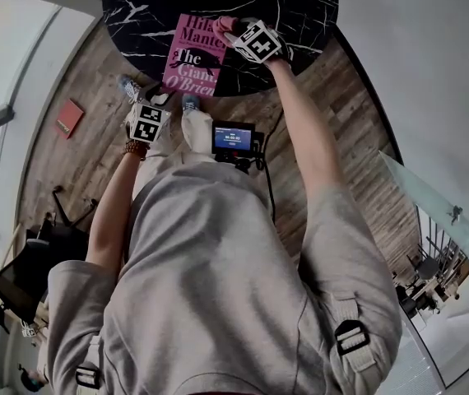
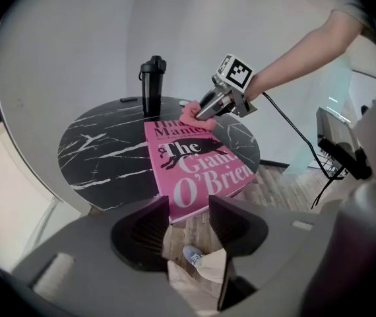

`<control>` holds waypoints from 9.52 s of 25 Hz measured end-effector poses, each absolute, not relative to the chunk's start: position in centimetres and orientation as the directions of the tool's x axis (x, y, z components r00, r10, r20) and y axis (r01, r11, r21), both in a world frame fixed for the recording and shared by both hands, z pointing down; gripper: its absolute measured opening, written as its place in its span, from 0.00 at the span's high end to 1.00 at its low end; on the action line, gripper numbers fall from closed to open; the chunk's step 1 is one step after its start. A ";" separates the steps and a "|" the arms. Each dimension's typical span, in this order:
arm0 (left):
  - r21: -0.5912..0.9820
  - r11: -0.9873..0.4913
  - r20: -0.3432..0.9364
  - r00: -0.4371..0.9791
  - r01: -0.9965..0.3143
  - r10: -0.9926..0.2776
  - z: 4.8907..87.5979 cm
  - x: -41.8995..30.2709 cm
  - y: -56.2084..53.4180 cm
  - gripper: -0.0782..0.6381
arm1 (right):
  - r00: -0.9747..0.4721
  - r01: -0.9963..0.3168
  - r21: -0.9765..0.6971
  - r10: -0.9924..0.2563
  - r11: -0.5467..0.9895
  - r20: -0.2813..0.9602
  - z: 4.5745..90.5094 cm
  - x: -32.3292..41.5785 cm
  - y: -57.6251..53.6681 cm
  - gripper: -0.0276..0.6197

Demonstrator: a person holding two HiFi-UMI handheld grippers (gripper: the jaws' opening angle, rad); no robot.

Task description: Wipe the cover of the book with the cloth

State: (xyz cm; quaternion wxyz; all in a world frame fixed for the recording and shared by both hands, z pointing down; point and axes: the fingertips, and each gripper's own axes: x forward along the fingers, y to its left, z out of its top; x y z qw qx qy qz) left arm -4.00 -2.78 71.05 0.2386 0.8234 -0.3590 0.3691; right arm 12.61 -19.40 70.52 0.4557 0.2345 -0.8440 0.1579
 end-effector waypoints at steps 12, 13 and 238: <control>0.098 -0.607 0.825 0.405 -0.789 -0.394 72.0 -4.2 -2.8 0.64 | -0.450 -0.517 -0.022 -0.250 0.856 0.857 70.7 12.4 -18.8 0.80; 0.099 -0.604 0.827 0.404 -0.791 -0.392 72.2 -4.2 -2.8 0.64 | -0.447 -0.508 -0.019 -0.245 0.861 0.861 70.6 12.2 -18.7 0.81; 0.091 -0.584 0.860 0.360 -0.806 -0.362 72.8 -4.0 -1.5 0.60 | -0.385 -0.093 -0.171 0.122 0.981 0.915 70.4 2.2 -4.1 0.81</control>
